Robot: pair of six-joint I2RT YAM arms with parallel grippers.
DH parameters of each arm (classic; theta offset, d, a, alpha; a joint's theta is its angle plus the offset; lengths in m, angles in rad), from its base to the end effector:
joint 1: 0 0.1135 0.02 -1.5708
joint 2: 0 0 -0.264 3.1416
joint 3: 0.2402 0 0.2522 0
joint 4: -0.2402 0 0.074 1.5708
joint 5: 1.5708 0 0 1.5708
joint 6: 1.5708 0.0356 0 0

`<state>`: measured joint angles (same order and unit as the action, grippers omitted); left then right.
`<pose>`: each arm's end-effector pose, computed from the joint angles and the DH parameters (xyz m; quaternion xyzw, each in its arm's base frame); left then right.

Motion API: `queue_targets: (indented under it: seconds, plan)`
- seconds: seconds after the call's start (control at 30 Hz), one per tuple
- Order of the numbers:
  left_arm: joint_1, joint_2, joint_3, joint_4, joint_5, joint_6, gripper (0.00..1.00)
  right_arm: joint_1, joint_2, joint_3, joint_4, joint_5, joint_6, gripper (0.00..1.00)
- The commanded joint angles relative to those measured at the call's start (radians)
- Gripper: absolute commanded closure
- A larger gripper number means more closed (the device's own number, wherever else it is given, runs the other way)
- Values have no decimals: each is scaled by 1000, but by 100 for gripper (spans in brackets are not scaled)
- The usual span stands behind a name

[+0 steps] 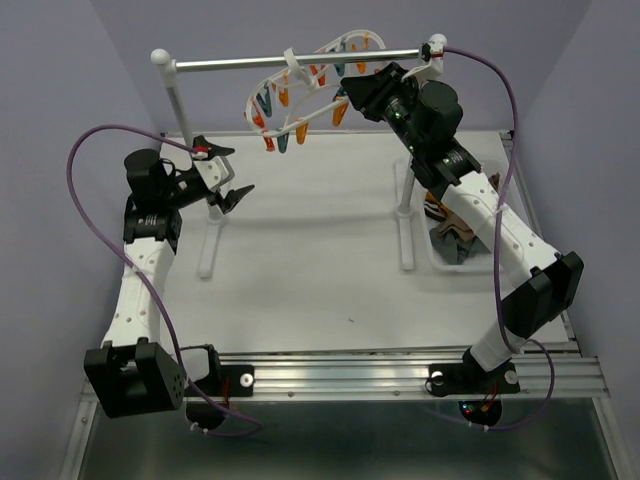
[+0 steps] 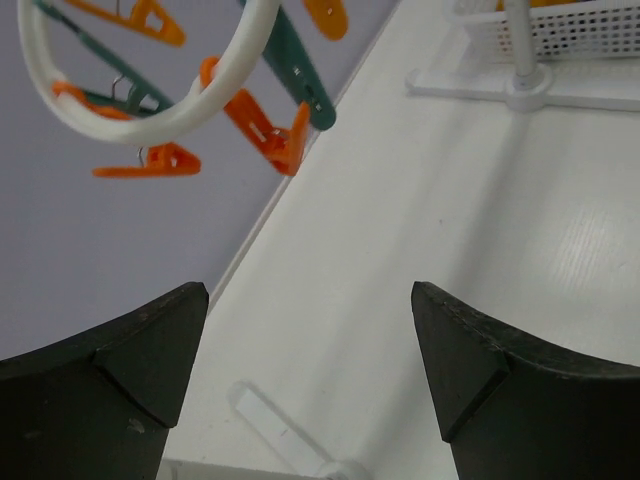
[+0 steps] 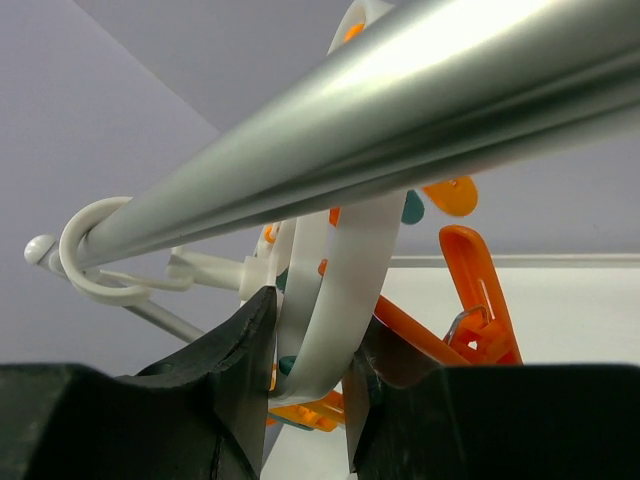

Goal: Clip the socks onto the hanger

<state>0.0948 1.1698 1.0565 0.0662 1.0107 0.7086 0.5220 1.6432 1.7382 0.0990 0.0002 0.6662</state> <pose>0.2616 -0.0054 0.3841 0.5098 0.5026 -0.0863 0.6929 0.3336 0.1919 0.4809 0.0458 0.6336 0.4322 0.6400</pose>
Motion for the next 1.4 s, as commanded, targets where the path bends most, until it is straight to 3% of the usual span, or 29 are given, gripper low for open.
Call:
queue_targets:
  seconds: [0.0,0.13,0.5,0.77,0.93,1.07,1.13,1.2,1.37]
  plan:
    - [0,5,74,0,273,112,5,-11,21,20,-96,-32,-53,67]
    - [2,71,97,9,417,132,5,-11,17,15,-96,-26,-47,67]
    - [0,254,257,58,437,9,5,-11,35,24,-96,-60,-31,68]
    - [0,309,246,299,473,-161,1,-11,49,37,-96,-74,-33,68]
    - [0,381,338,310,532,-222,1,-11,49,38,-94,-72,-42,69]
    - [-3,433,407,310,520,-305,2,-11,43,35,-91,-66,-43,69]
    - [-29,448,428,311,443,-345,2,-11,41,29,-84,-66,-42,69]
    - [-55,446,421,316,384,-344,2,-11,40,23,-78,-69,-42,69]
    - [-66,406,352,348,424,-282,4,-11,41,26,-74,-69,-40,69]
